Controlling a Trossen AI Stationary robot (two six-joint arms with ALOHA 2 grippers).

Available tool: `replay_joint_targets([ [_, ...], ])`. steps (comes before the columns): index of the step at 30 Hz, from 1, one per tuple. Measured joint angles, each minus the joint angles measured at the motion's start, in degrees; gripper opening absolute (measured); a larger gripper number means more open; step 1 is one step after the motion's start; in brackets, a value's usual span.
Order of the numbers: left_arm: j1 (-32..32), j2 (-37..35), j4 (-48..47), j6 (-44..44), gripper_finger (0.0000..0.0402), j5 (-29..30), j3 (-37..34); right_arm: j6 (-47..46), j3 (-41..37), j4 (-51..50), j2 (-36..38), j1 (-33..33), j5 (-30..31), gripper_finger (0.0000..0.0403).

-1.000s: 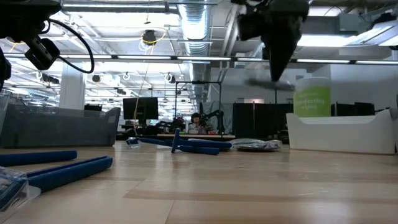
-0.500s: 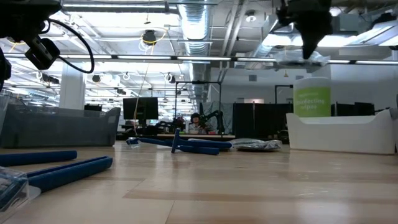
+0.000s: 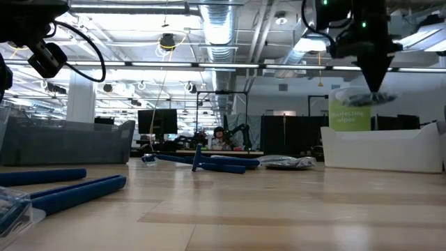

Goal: Pick & Place Travel size toiletries
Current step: Put the black hairbrush into the white bin

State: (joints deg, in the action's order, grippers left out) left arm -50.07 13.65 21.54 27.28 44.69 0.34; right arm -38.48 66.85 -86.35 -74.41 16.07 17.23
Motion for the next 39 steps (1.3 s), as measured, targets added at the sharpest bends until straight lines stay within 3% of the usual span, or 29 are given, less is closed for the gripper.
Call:
replay_joint_targets([
  [7,-0.01,0.00,0.02,-0.01,0.0002,0.00,0.00,-0.13,-6.53,3.24,0.07,-0.61,-1.34,0.0000],
  [14,0.01,0.00,0.02,-0.01,0.0002,0.00,0.00,-0.89,-7.59,4.04,0.09,-0.52,-0.71,0.0004],
  [18,0.01,0.00,0.04,-0.01,0.0002,0.00,0.01,-0.79,-7.59,4.53,0.09,-0.52,-0.74,0.0043],
  [25,0.01,0.00,0.10,0.01,0.0002,0.00,0.00,0.22,-7.42,5.46,0.56,-0.57,-0.77,0.0160],
  [29,-0.01,0.00,0.15,0.01,0.0002,0.00,0.00,1.60,-3.12,8.83,1.10,-1.00,-0.78,0.0213],
  [33,-0.01,0.00,0.24,0.01,0.0002,0.00,0.01,6.04,2.62,17.85,1.07,-2.27,-2.15,0.0233],
  [39,0.01,0.00,0.48,-0.01,0.0002,0.00,0.00,11.49,5.02,26.74,-3.58,-3.69,-6.79,0.0223],
])
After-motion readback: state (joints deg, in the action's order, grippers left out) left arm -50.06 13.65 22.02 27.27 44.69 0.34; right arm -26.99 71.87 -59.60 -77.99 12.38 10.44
